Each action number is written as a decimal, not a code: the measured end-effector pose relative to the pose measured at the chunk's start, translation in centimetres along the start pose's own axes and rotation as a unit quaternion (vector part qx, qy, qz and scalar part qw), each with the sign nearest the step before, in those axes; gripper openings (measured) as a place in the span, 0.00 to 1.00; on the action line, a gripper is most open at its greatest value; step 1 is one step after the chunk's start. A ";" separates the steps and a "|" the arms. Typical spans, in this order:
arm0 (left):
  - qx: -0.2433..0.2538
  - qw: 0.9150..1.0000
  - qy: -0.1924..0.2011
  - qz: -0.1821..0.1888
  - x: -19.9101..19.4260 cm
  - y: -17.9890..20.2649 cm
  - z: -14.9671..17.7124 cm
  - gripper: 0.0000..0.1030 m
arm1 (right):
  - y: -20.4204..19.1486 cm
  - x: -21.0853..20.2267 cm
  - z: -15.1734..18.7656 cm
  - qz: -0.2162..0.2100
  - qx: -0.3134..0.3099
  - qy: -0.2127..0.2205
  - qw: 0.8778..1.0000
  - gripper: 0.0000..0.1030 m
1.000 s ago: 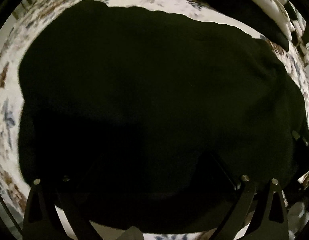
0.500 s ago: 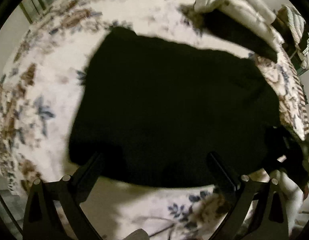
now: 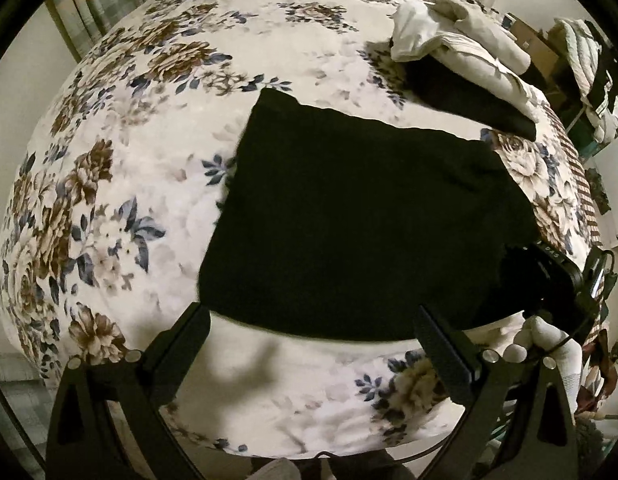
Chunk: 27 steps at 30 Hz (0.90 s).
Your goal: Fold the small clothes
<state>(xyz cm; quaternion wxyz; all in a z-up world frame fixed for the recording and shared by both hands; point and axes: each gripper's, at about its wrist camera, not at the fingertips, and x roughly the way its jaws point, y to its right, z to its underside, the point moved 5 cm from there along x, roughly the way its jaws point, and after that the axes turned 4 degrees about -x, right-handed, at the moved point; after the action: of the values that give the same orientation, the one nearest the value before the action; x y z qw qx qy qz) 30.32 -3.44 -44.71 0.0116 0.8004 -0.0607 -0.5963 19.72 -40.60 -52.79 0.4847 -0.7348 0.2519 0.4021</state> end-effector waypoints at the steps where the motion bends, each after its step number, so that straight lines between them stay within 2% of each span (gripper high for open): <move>1: -0.003 1.000 0.000 -0.001 0.0 -0.2 -0.1 1.00 | -0.2 -0.1 0.0 0.001 -0.002 0.002 1.000 0.48; 5: -0.024 1.000 0.001 0.000 0.0 -1.8 -0.4 1.00 | -1.1 -0.7 0.1 0.008 -0.013 0.013 1.000 0.47; 9: -0.059 0.998 0.002 -0.002 -0.1 -4.4 -0.5 1.00 | -4.2 -2.4 0.6 0.016 -0.071 0.039 0.997 0.46; 13: -0.103 0.994 0.003 -0.021 0.0 -8.3 -0.2 1.00 | -10.0 -4.5 2.7 0.022 -0.170 0.075 0.982 0.45; 15: -0.121 0.992 0.002 -0.036 0.3 -10.3 0.1 1.00 | -14.4 -5.0 5.0 0.030 -0.249 0.090 0.964 0.45; 17: -0.143 0.988 -0.003 -0.050 0.8 -12.4 0.7 1.00 | -18.7 -4.6 8.1 0.033 -0.329 0.096 0.939 0.44; 19: -0.161 0.985 -0.010 -0.059 1.3 -14.0 1.3 1.00 | -22.7 -3.6 12.2 0.045 -0.422 0.099 0.900 0.44; 20: -0.171 0.983 -0.013 -0.064 1.6 -15.0 1.8 1.00 | -24.6 -2.7 14.9 0.052 -0.476 0.095 0.873 0.44; 22: -0.192 0.978 -0.019 -0.080 2.2 -17.1 2.8 1.00 | -27.2 0.1 21.3 0.061 -0.584 0.074 0.806 0.44; 23: -0.201 0.976 -0.022 -0.084 2.5 -17.8 3.3 1.00 | -27.5 1.2 23.7 0.065 -0.618 0.062 0.781 0.43; 24: -0.210 0.973 -0.025 -0.089 2.7 -18.6 3.8 1.00 | -27.5 2.7 26.8 0.074 -0.660 0.047 0.746 0.43; 25: -0.219 0.971 -0.029 -0.093 3.1 -19.4 4.3 1.00 | -27.2 3.4 28.4 0.077 -0.678 0.040 0.730 0.43; 26: -0.231 0.968 -0.034 -0.093 3.4 -20.2 4.9 1.00 | -26.8 4.3 30.6 0.084 -0.707 0.035 0.702 0.43; 27: -0.239 0.966 -0.037 -0.093 3.6 -20.7 5.2 1.00 | -26.5 4.7 32.0 0.090 -0.725 0.039 0.682 0.44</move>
<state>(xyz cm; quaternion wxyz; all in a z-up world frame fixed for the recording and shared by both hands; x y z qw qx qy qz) 28.08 16.96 -51.48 0.1449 0.7542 0.1575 -0.6209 31.32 -0.57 -49.79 -0.2486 -0.8455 -0.0347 0.4714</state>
